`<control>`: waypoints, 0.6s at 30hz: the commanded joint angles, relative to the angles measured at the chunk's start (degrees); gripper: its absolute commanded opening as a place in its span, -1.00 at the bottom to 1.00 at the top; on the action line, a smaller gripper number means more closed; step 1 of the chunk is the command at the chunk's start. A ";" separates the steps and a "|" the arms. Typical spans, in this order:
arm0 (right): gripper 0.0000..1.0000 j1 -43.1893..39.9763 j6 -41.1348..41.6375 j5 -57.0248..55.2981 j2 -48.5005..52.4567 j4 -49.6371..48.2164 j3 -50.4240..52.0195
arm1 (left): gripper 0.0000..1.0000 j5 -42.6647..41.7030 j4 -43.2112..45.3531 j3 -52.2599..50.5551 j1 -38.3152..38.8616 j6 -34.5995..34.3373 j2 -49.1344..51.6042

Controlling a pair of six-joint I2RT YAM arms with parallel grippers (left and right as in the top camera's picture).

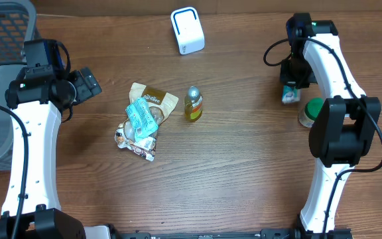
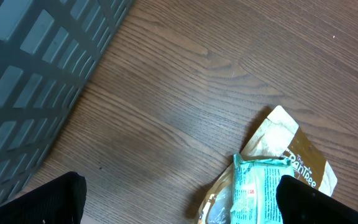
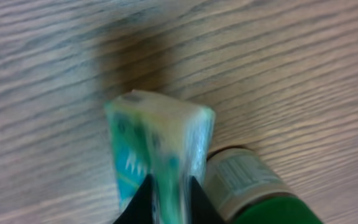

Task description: Scan the item barcode

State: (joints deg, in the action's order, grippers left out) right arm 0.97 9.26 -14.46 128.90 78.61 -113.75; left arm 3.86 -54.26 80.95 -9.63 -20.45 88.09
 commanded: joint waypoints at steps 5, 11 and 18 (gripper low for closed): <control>0.70 0.39 0.61 0.90 -0.11 -2.60 1.18 | 0.99 0.13 0.13 0.44 -0.11 0.74 -0.35; 0.73 4.87 4.76 4.42 -5.11 -0.66 -5.97 | 1.00 0.15 0.13 0.44 -0.11 0.74 -0.35; 1.00 12.66 5.95 22.38 -12.81 -3.78 -14.71 | 0.99 0.13 0.13 0.44 -0.11 0.74 -0.35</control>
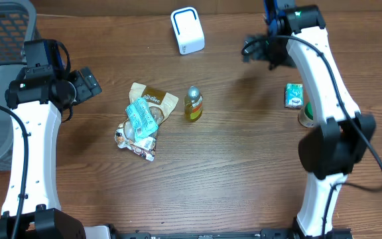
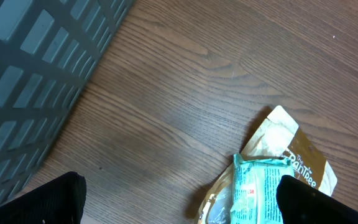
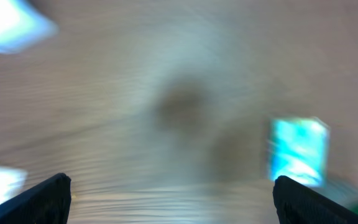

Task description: Scan the item barcode

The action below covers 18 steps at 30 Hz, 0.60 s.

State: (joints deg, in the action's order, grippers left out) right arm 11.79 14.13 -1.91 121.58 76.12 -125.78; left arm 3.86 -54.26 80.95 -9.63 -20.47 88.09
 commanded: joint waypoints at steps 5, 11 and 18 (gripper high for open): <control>0.89 6.19 1.09 15.54 -5.64 -2.32 -1.88 | 0.99 0.13 0.13 0.44 -0.11 0.76 -0.35; 0.83 11.80 1.11 14.08 -5.62 -4.96 -0.13 | 0.99 0.13 0.13 0.44 -0.11 0.76 -0.35; 0.83 13.88 1.16 13.53 -5.29 -9.18 2.34 | 0.99 0.13 0.11 0.44 -0.11 0.76 -0.35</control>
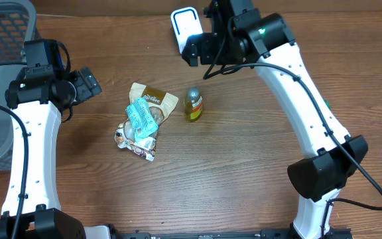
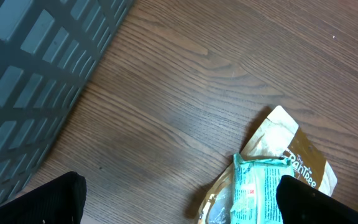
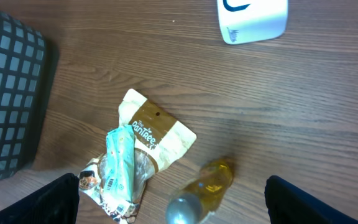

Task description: Scan the item barcode

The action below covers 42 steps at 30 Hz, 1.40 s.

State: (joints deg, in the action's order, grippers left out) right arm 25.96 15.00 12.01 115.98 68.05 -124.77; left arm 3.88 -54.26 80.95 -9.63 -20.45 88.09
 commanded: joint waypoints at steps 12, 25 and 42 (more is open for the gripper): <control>-0.93 -2.25 7.82 -0.33 10.32 -3.69 1.84 | 0.99 0.11 0.13 0.44 -0.11 0.74 -0.35; -0.93 -11.17 2.84 16.02 18.21 -4.44 4.15 | 0.99 0.11 0.13 0.44 -0.11 0.74 -0.35; -0.93 -9.38 -1.64 30.75 18.67 -28.70 28.20 | 0.99 0.11 0.13 0.44 -0.11 0.74 -0.35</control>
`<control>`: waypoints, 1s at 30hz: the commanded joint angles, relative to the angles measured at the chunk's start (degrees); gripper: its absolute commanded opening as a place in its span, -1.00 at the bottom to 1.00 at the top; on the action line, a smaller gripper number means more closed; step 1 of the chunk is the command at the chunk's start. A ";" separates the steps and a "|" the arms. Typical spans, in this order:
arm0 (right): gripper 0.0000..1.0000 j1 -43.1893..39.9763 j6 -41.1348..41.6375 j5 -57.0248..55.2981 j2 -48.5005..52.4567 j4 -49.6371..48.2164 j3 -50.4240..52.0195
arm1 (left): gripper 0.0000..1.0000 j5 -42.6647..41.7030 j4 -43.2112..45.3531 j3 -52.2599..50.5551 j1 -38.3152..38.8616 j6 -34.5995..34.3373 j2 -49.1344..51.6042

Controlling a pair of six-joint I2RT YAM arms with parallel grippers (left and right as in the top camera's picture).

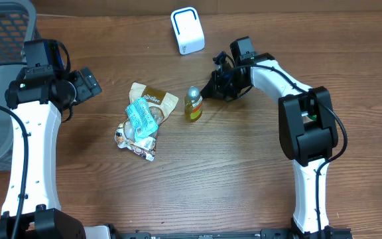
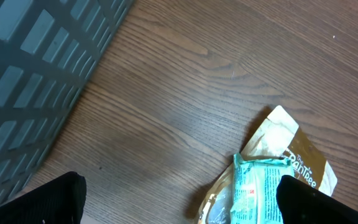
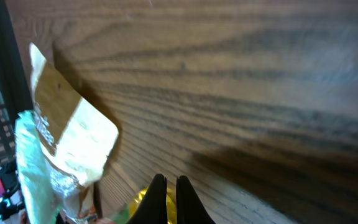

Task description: Scan the item barcode

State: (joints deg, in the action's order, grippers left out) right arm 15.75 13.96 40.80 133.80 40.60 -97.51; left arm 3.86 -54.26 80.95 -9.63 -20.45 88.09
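Observation:
A small yellow bottle (image 1: 192, 104) with a silver cap lies mid-table; in the right wrist view a bit of the bottle (image 3: 138, 200) shows just behind the fingertips. My right gripper (image 1: 213, 89) is low beside its right side, and the gripper (image 3: 168, 180) has its fingers together with nothing between them. The white scanner (image 1: 187, 30) stands at the back. My left gripper (image 1: 88, 83) hangs open at the left, and the gripper (image 2: 179, 208) looks down on the table beside a teal packet (image 2: 253, 190).
A pile of packets lies left of the bottle: a teal packet (image 1: 141, 116) on a tan pouch (image 1: 156, 98). A grey mesh basket fills the far left corner. The right arm's upper links (image 1: 307, 126) cover the table's right side.
My right gripper was open, high over the scanner and the bottle; now it is shut and low on the table just right of the bottle. The left arm has not moved.
My right gripper was shut on a teal box at the right, next to a green-capped bottle. Then it stood open and away, with the box lying on the table. Then it was open above the scanner and yellow bottle, and now sits shut beside that bottle.

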 commanded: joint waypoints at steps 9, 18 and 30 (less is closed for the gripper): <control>-0.93 3.72 -0.50 1.95 0.92 -5.64 1.57 | 0.99 0.13 0.13 0.44 -0.11 0.74 -0.35; -0.93 3.63 -0.55 -0.20 0.92 2.03 1.57 | 0.99 0.13 0.13 0.44 -0.11 0.74 -0.35; -0.93 3.65 -0.55 -0.22 0.92 14.73 1.57 | 0.99 0.13 0.13 0.44 -0.11 0.74 -0.35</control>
State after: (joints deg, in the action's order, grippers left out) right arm 19.49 13.72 40.77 133.80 54.46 -96.40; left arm 3.86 -54.26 80.95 -9.63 -20.45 88.09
